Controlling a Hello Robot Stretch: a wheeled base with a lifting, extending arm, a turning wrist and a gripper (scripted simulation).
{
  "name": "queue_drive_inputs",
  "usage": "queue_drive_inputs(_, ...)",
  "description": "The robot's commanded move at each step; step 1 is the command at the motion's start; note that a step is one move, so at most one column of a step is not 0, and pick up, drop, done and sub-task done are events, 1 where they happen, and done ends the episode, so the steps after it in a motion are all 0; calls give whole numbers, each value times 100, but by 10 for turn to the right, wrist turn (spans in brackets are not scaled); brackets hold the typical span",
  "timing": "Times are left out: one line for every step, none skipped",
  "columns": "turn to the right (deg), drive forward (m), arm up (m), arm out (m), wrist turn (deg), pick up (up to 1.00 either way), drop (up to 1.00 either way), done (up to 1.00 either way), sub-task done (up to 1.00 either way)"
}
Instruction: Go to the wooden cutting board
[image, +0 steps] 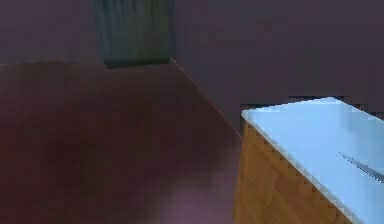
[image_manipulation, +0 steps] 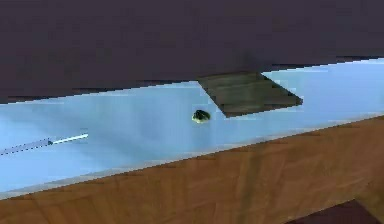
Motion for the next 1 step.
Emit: queue_drive_inputs(450,0,0,0,0,0,0,0,0)
